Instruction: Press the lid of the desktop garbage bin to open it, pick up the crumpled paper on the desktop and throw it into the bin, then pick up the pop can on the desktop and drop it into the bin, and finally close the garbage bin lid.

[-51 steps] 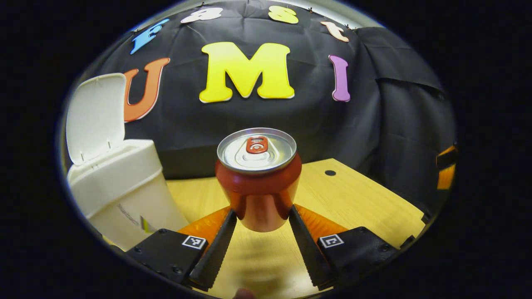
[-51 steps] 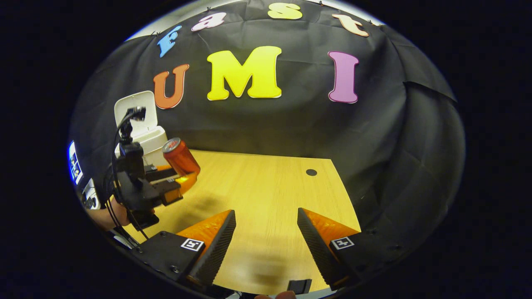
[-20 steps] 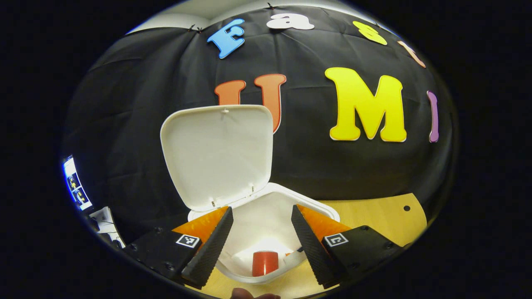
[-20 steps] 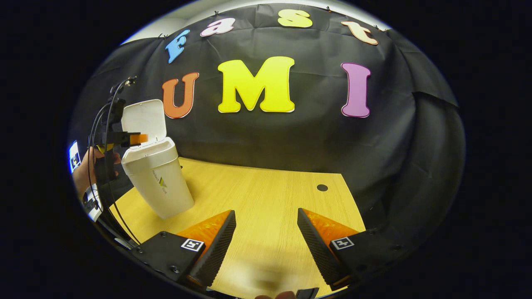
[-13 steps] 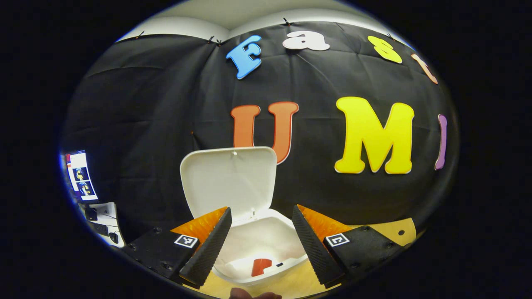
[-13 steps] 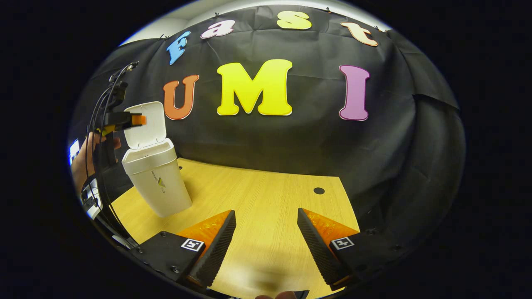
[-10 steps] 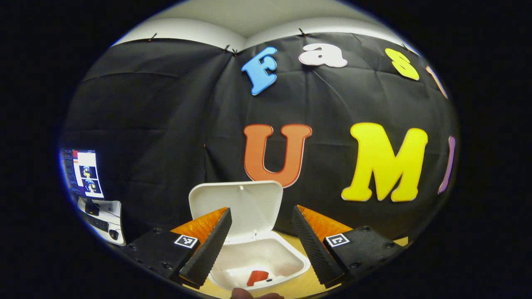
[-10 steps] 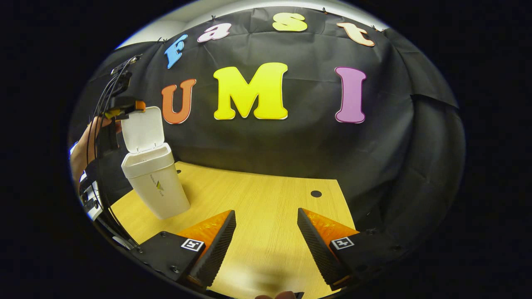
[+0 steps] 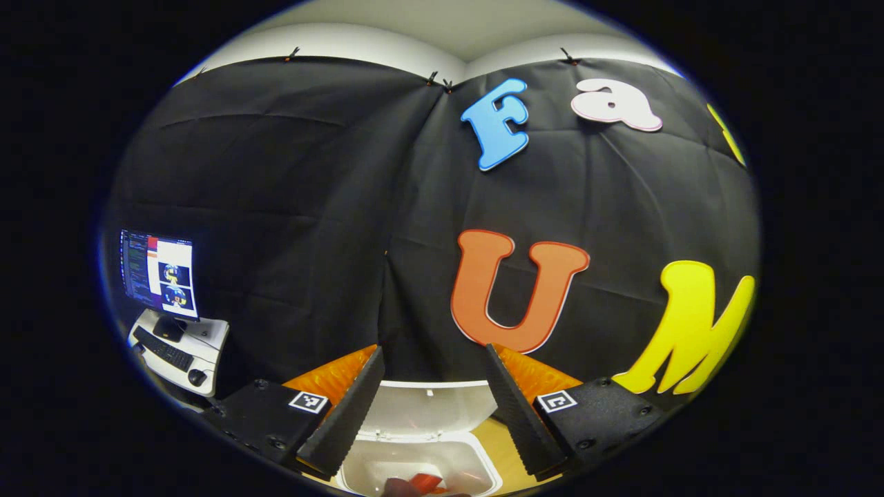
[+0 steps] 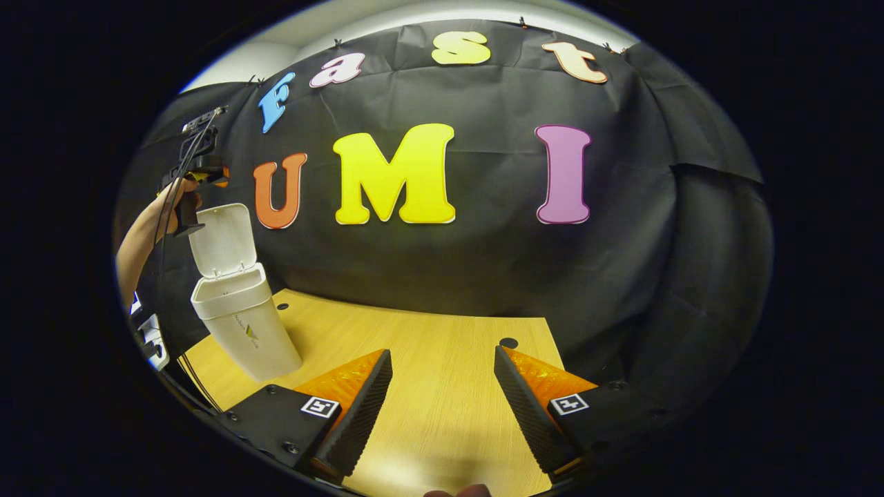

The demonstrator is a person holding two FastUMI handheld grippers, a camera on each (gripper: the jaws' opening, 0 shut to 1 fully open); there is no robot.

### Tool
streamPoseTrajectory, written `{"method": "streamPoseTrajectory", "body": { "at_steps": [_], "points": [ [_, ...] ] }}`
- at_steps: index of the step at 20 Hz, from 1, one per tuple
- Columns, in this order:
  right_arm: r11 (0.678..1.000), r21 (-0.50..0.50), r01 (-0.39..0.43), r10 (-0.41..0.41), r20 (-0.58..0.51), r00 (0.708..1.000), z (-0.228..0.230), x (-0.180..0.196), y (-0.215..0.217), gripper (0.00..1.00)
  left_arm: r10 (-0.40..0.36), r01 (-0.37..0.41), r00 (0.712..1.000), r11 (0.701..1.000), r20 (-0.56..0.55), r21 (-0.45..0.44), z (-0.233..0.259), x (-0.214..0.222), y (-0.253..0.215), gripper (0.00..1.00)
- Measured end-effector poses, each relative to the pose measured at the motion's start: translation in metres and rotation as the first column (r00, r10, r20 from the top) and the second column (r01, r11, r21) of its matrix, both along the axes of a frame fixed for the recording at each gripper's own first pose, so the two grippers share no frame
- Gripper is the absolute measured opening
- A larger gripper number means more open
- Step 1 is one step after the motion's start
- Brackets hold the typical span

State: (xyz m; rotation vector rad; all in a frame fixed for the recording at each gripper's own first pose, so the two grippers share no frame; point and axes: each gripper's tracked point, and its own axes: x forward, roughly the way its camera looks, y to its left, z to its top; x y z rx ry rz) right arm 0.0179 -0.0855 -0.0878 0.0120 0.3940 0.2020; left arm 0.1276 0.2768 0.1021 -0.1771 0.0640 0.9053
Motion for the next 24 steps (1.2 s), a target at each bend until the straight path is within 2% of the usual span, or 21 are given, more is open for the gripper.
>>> {"method": "streamPoseTrajectory", "body": {
  "at_steps": [2, 5, 7, 13, 14, 15, 20, 24],
  "points": [
    [1.000, 0.003, 0.024, -0.024, 0.003, 1.000, 0.001, 0.003, -0.004, 0.95, 0.025, -0.025, 1.000, 1.000, -0.010, -0.011, -0.007, 0.011, 0.015, 0.93],
    [0.999, 0.003, 0.042, -0.042, -0.019, 0.999, -0.006, 0.004, -0.004, 0.95, 0.071, -0.069, 0.994, 0.997, -0.084, 0.027, -0.012, 0.017, 0.029, 0.94],
    [0.999, -0.004, 0.043, -0.043, -0.021, 0.999, -0.006, 0.006, -0.001, 0.95, 0.076, -0.073, 0.991, 0.997, -0.106, 0.034, -0.019, 0.025, 0.033, 0.94],
    [0.999, -0.036, 0.019, -0.019, -0.012, 1.000, -0.002, 0.003, 0.009, 0.95, 0.087, -0.093, 0.985, 0.995, -0.146, -0.034, -0.043, 0.023, 0.033, 0.94],
    [0.999, -0.031, 0.013, -0.014, -0.016, 1.000, -0.003, 0.002, 0.011, 0.95, 0.087, -0.093, 0.985, 0.995, -0.149, -0.032, -0.042, 0.022, 0.031, 0.84],
    [1.000, -0.031, 0.006, -0.007, -0.019, 1.000, -0.004, 0.001, 0.013, 0.95, 0.084, -0.091, 0.984, 0.995, -0.157, -0.036, -0.044, 0.022, 0.028, 0.92],
    [0.999, -0.018, -0.038, 0.038, 0.002, 0.999, -0.002, -0.002, 0.021, 0.95, 0.054, -0.056, 0.983, 0.998, -0.175, -0.007, -0.056, 0.001, -0.016, 0.92],
    [0.997, -0.024, -0.078, 0.078, -0.003, 0.997, -0.006, -0.010, 0.020, 0.95, 0.036, -0.043, 0.991, 0.998, -0.131, -0.052, -0.088, -0.025, -0.059, 0.92]
  ]
}}
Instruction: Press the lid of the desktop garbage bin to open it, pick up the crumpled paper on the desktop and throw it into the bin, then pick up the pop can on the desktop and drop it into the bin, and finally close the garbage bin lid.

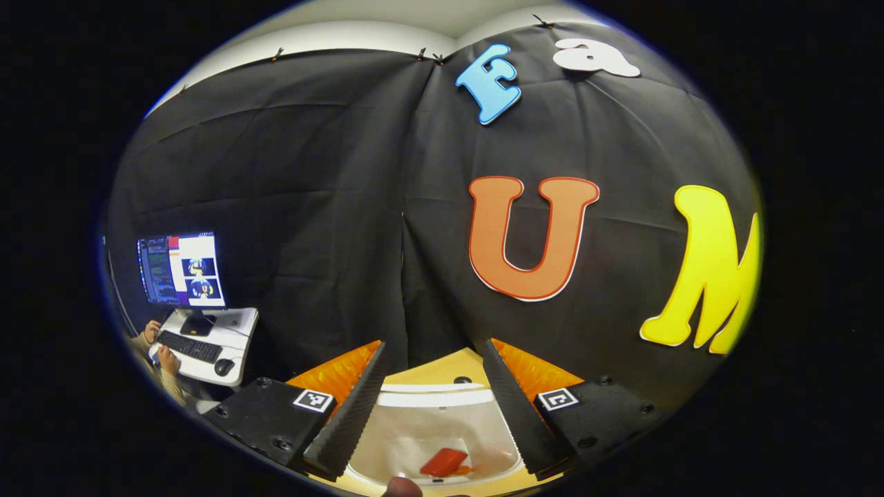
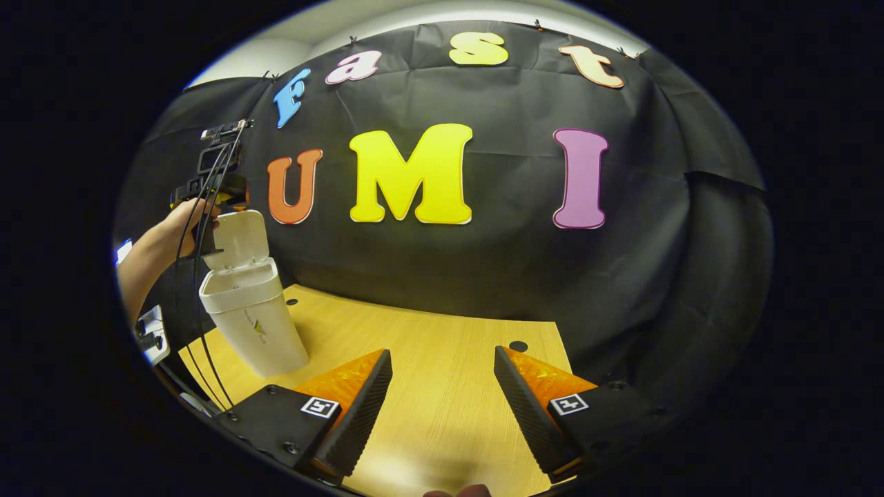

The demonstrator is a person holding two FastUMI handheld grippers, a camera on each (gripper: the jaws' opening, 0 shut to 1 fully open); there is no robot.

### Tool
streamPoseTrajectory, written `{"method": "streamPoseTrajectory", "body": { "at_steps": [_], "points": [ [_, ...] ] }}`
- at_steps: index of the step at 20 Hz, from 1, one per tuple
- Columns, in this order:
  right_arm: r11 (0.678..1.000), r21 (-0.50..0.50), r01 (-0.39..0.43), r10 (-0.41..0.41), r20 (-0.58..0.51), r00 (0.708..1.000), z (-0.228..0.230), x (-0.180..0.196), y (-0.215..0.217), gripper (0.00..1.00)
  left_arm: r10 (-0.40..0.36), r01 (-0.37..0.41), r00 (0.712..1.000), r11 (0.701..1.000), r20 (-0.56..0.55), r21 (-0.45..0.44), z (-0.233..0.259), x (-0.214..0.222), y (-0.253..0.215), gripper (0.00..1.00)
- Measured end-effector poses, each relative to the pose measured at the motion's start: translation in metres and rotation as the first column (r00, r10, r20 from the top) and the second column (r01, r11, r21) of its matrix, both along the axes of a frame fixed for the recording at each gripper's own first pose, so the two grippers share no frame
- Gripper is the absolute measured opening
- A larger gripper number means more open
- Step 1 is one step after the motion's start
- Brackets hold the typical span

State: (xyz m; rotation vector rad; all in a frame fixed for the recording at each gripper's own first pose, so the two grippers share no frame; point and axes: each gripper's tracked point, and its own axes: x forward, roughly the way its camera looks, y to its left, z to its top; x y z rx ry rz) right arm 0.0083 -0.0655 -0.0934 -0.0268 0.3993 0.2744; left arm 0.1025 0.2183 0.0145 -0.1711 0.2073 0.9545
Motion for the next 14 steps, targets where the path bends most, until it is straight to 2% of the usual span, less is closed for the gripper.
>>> {"method": "streamPoseTrajectory", "body": {
  "at_steps": [6, 10, 12, 14],
  "points": [
    [0.999, -0.040, -0.013, 0.013, -0.006, 1.000, -0.004, -0.013, -0.014, 0.95, -0.014, 0.014, 0.999, 1.000, 0.036, -0.017, -0.040, -0.011, -0.039, 0.95],
    [0.999, -0.030, 0.026, -0.026, -0.011, 1.000, -0.003, -0.014, -0.026, 0.95, -0.021, 0.020, 1.000, 0.995, -0.008, -0.097, -0.086, -0.015, -0.048, 0.95],
    [0.999, -0.031, 0.035, -0.035, -0.019, 0.999, -0.006, -0.016, -0.028, 0.95, -0.031, 0.031, 1.000, 0.997, 0.001, -0.075, -0.089, -0.013, -0.049, 0.95],
    [0.999, -0.031, 0.039, -0.040, -0.022, 0.999, -0.006, -0.017, -0.028, 0.94, -0.040, 0.037, 0.999, 0.997, -0.037, -0.074, -0.105, -0.014, -0.052, 0.94]
  ]
}}
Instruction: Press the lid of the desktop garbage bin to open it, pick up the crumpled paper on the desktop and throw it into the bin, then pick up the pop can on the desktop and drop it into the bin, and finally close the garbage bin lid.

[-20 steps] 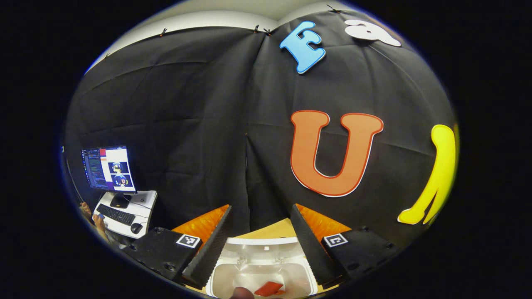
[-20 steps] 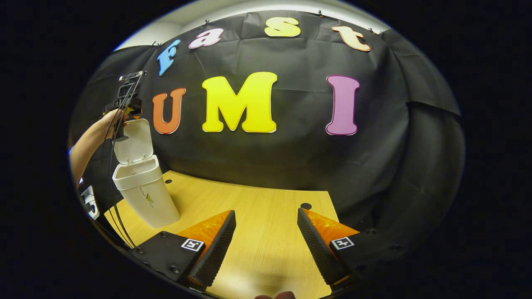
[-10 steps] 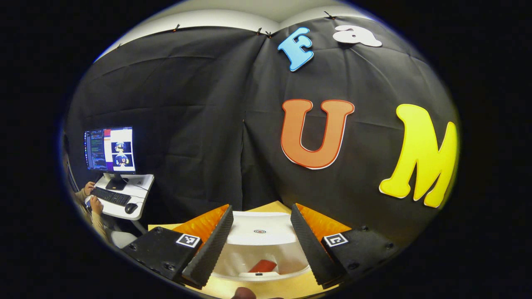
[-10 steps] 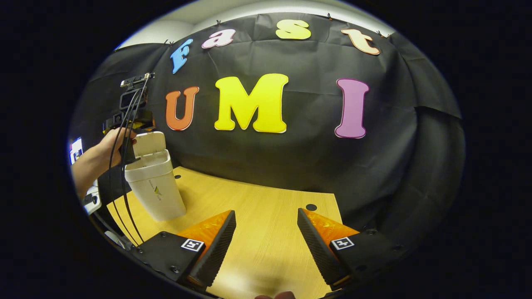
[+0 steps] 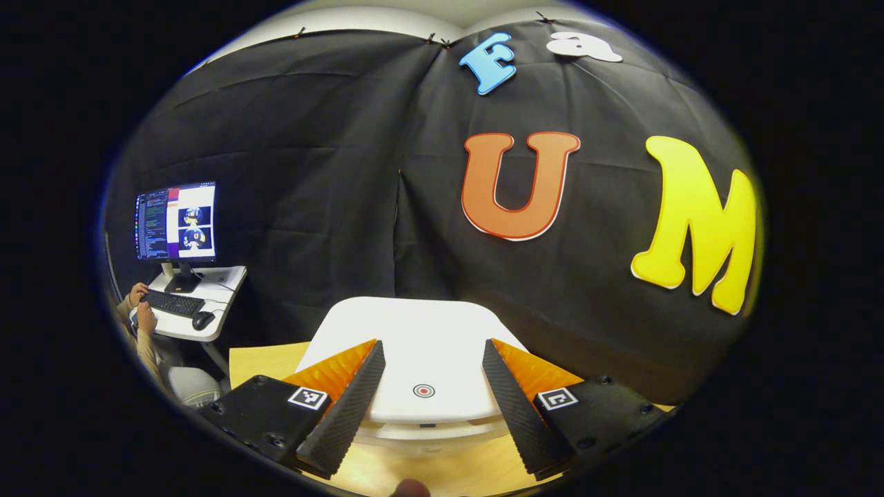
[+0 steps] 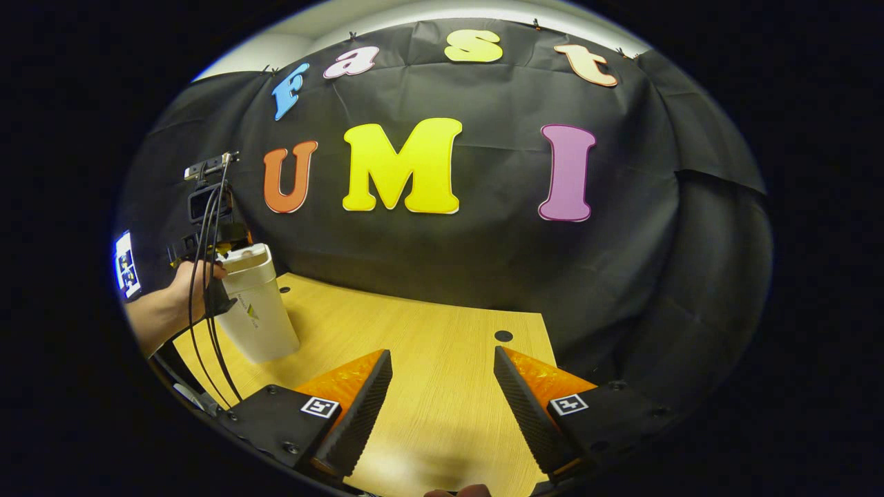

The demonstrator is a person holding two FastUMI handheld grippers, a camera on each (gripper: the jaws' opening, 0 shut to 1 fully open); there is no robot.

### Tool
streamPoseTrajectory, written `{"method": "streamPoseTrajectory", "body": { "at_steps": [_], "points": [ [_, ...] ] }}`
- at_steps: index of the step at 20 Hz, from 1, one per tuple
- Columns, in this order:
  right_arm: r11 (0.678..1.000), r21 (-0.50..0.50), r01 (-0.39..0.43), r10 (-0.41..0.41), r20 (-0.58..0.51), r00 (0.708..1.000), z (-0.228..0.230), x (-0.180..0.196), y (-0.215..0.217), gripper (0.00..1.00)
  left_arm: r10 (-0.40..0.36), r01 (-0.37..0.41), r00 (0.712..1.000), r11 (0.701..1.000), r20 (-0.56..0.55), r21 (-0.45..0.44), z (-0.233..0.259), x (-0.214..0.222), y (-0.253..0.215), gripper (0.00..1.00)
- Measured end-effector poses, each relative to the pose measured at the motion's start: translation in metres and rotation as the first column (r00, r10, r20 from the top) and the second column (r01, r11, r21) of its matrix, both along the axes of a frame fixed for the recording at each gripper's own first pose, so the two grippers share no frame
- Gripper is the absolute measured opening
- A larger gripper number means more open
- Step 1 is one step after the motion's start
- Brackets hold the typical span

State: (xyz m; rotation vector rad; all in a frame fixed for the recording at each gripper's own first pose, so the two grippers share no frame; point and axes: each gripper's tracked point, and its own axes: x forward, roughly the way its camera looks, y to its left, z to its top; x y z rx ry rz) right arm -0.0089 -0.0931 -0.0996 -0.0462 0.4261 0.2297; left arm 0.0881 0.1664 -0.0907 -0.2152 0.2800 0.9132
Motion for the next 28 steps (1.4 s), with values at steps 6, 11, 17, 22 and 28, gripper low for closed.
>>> {"method": "streamPoseTrajectory", "body": {
  "at_steps": [6, 11, 17, 22, 28],
  "points": [
    [0.998, 0.024, -0.051, 0.051, -0.010, 0.999, -0.004, -0.008, 0.026, 0.92, -0.048, 0.055, 0.997, 0.990, -0.057, 0.133, -0.016, 0.001, 0.013, 0.95],
    [0.995, 0.056, -0.088, 0.089, -0.026, 0.996, -0.011, -0.016, 0.047, 0.94, -0.111, 0.114, 0.993, 0.981, -0.025, 0.157, -0.021, 0.001, 0.001, 0.89],
    [0.994, 0.089, -0.067, 0.065, 0.018, 0.998, 0.005, -0.007, 0.055, 0.95, -0.205, 0.201, 0.979, 0.952, -0.008, 0.232, 0.008, 0.004, 0.007, 0.87],
    [0.990, 0.136, -0.028, 0.014, 0.101, 0.995, 0.031, 0.008, 0.074, 0.95, -0.365, 0.325, 0.926, 0.903, 0.099, 0.281, 0.072, 0.006, -0.015, 0.91],
    [0.991, 0.136, -0.008, -0.019, 0.193, 0.981, 0.055, 0.010, 0.105, 0.95, -0.616, 0.572, 0.777, 0.777, 0.130, 0.261, 0.099, -0.020, -0.072, 0.92]
  ]
}}
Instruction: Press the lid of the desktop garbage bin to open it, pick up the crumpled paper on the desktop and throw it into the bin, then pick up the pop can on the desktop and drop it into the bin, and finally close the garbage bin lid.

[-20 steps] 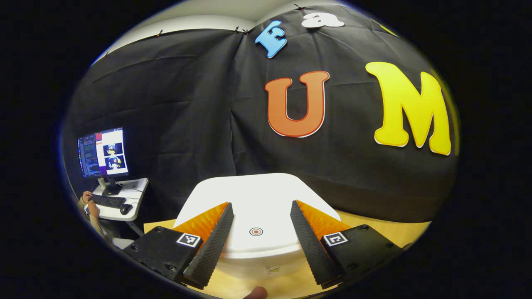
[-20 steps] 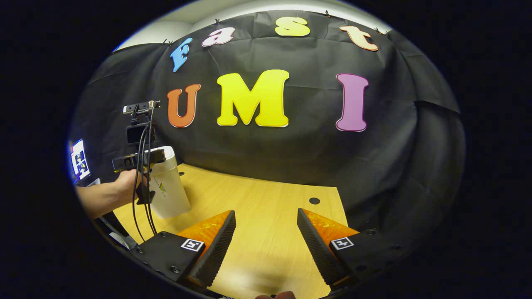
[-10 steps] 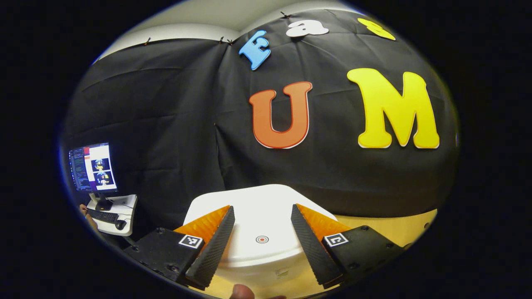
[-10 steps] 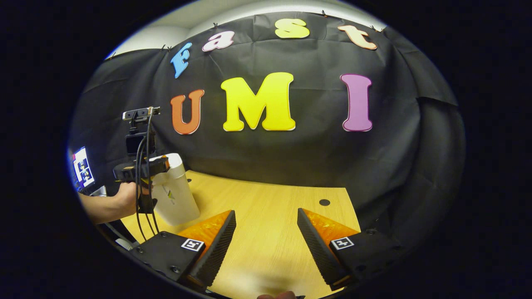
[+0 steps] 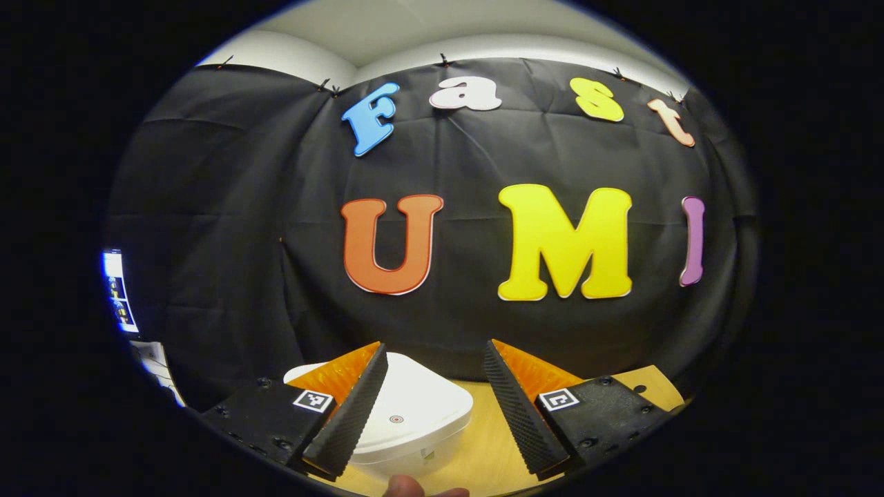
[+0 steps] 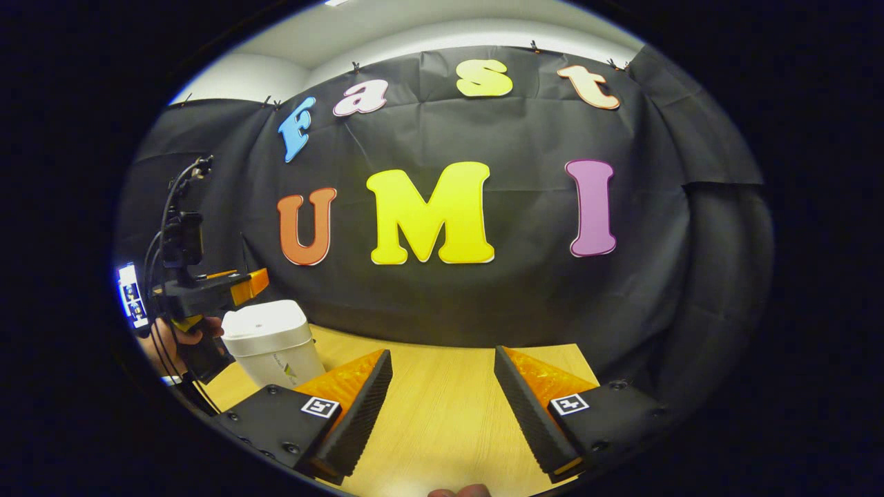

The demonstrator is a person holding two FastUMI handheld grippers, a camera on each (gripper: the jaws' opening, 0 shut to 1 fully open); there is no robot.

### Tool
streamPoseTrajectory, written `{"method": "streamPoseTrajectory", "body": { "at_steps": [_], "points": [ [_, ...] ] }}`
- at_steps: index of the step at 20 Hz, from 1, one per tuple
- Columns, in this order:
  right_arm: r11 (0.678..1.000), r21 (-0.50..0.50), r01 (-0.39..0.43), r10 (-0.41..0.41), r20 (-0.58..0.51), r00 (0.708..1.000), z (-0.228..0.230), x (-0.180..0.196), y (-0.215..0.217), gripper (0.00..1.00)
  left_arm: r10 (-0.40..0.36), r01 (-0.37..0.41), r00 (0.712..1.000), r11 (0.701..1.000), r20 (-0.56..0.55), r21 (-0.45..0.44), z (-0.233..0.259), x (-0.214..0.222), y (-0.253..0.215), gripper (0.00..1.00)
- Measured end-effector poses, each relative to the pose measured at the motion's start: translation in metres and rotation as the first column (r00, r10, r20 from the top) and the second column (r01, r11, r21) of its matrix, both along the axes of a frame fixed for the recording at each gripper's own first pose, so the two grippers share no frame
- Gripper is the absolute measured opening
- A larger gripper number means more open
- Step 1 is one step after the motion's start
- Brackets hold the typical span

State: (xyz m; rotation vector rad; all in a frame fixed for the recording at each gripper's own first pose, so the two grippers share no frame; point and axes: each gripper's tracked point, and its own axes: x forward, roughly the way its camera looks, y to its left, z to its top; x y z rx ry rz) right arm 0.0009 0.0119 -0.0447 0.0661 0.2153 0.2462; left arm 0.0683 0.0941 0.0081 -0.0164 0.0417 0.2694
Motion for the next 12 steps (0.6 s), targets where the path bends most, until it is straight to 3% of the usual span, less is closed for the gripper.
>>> {"method": "streamPoseTrajectory", "body": {
  "at_steps": [7, 12],
  "points": [
    [0.995, -0.011, 0.102, -0.100, 0.115, 0.988, 0.030, -0.009, 0.005, 0.92, -0.174, 0.176, 0.984, 0.983, 0.045, -0.046, 0.014, -0.046, -0.055, 0.92],
    [0.987, -0.016, 0.159, -0.154, 0.163, 0.974, 0.041, -0.019, 0.005, 0.93, -0.227, 0.229, 0.972, 0.973, 0.066, -0.026, 0.012, -0.069, -0.074, 0.92]
  ]
}}
